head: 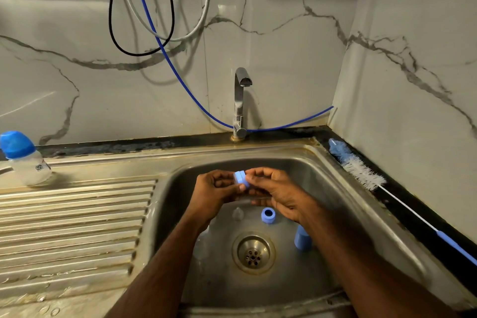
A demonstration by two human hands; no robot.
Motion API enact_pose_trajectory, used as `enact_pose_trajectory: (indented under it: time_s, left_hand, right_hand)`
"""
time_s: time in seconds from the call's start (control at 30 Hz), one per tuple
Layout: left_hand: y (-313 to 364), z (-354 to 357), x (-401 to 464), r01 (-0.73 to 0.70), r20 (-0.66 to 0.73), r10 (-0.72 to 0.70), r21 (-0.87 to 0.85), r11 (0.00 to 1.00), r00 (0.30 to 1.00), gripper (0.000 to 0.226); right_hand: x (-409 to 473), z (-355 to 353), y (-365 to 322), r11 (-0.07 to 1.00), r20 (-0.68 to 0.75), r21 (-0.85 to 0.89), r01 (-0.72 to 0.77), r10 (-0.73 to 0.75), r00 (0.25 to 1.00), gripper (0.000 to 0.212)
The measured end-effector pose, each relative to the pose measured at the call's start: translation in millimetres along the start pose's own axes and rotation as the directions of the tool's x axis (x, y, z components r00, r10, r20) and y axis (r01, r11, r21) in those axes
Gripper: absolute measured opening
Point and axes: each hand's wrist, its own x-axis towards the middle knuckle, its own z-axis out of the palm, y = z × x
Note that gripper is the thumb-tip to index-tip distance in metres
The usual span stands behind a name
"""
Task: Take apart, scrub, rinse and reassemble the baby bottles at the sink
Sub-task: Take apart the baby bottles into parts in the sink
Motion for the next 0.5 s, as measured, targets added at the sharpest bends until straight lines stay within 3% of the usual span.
enact_pose_trajectory:
  time_s: [0.2,0.33,0.4,0.5]
  left_hand:
    - [0,-1,0,0.034,0.015,-0.034,-0.014,0.999,0.999,0.027]
    - [-6,-2,3,0.03,-0.083,-0.019,0.128,0.991,0.996,0.021]
    - [-9,-5,4,0.049,-0.133,-0.025,0.184,0.982,0.991,0.02]
    - [-11,-8,2,0.062,-0.115,-0.045,0.14,0.988,0.992,0.029]
  right_hand:
    - [3,-4,2,0.999,-0.052,0.004,0.046,-0.045,0.998,0.025]
    - [6,-14,4,0.998,-0.108,-0.007,0.065,-0.065,0.992,0.039]
    - [10,-29,11,0.961,-0.118,-0.267,0.075,-0.109,0.987,0.044]
    - [11,-54,27,0.647,-0.081,-0.763,-0.004,-0.089,0.993,0.046]
